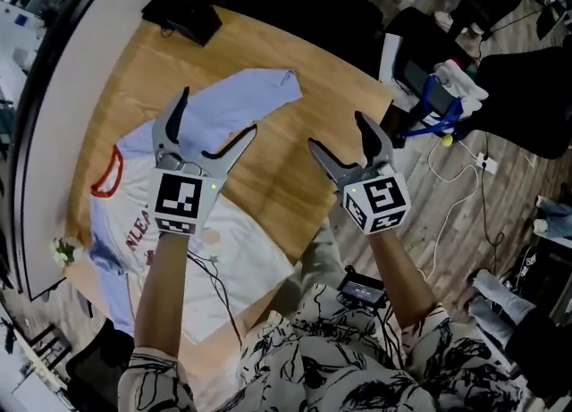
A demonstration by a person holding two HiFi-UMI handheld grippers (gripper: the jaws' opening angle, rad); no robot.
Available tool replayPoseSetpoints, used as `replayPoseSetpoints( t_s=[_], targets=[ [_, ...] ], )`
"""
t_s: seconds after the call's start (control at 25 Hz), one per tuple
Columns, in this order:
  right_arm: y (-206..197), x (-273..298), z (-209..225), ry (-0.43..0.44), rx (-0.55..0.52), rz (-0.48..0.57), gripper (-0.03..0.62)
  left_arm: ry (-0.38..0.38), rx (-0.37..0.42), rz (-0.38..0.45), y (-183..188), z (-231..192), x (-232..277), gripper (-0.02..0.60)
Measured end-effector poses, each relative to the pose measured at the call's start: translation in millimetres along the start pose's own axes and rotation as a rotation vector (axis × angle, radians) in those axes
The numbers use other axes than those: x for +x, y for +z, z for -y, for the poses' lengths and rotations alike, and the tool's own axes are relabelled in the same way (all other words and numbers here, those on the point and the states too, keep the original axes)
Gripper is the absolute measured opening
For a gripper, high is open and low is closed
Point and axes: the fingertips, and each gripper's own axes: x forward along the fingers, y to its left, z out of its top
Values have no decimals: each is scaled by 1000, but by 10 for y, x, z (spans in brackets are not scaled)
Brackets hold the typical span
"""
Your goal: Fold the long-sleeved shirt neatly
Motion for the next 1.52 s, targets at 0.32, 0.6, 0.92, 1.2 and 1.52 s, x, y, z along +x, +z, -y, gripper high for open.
replayPoseSetpoints(
  t_s=[0.32,0.6,0.92,1.2,1.52],
  targets=[
    [-602,957,175,27,22,-232,392,-240,-3,-199,-787,173,1463,497],
    [-943,1420,263,56,-24,-421,275,-431,3,-352,-1334,331,1989,344],
    [-1028,1588,304,55,-61,-529,110,-476,60,-431,-1529,426,2108,173],
    [-1059,1598,317,64,-89,-551,34,-450,24,-427,-1408,320,2150,18],
    [-406,1476,609,13,-136,-434,31,-345,0,-314,-616,-102,2112,18]
  ],
)
